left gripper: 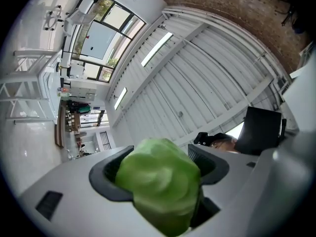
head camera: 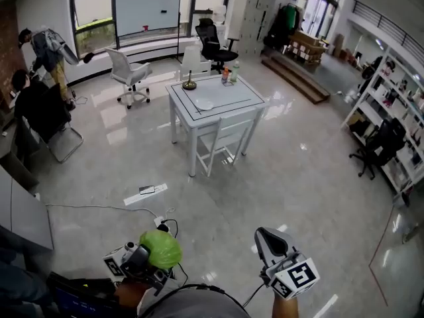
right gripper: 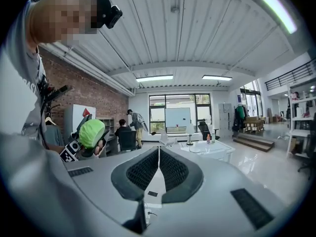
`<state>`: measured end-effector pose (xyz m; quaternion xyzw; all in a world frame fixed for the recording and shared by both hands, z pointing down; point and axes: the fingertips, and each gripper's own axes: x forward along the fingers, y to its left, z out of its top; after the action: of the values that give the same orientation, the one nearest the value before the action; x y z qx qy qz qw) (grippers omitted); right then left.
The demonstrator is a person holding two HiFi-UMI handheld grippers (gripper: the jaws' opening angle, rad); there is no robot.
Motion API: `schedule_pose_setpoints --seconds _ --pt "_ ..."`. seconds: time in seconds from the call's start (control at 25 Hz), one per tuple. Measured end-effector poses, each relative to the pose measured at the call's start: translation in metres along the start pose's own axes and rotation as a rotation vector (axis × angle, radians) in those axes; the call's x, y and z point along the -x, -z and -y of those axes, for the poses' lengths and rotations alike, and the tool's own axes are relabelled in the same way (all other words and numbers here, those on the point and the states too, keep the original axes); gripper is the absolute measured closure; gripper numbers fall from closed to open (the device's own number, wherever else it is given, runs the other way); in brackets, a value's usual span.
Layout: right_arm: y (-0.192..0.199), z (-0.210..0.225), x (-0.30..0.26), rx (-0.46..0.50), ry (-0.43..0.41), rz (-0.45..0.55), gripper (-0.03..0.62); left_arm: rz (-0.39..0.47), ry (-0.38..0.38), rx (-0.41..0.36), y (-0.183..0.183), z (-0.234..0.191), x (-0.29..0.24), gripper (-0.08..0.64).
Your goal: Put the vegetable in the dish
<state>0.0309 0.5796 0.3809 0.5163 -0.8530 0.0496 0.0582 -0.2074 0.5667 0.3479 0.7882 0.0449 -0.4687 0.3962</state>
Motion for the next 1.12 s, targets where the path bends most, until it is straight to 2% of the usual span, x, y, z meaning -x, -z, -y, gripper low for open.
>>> schedule_pose_setpoints --seconds 0.2,0.44,0.68,0.88,1.0,1.12 --pt "-0.018 0.010 -0.041 -0.006 0.031 0.003 0.584 -0.029 -0.026 0.026 -0.035 -0.029 -0.009 0.210" --pt "-0.035 0.007 -0.100 0.014 0.070 0.023 0.584 -0.059 0.022 0.040 -0.093 -0.049 -0.024 0.210" --pt "-0.043 0.017 -0.142 0.055 0.117 0.044 0.584 -0.100 0.062 0.066 -0.129 -0.087 -0.037 0.210" --pt "-0.052 0.032 -0.148 0.062 0.091 0.006 0.584 -0.087 0.063 0.043 -0.139 -0.092 -0.050 0.210" --pt "-0.057 0.062 -0.148 0.057 0.089 0.001 0.584 -0.078 0.040 0.032 -0.138 -0.111 -0.070 0.210" --pt "-0.058 0.099 -0.144 0.061 0.075 0.009 0.584 -0.069 0.034 0.015 -0.123 -0.136 -0.086 0.210"
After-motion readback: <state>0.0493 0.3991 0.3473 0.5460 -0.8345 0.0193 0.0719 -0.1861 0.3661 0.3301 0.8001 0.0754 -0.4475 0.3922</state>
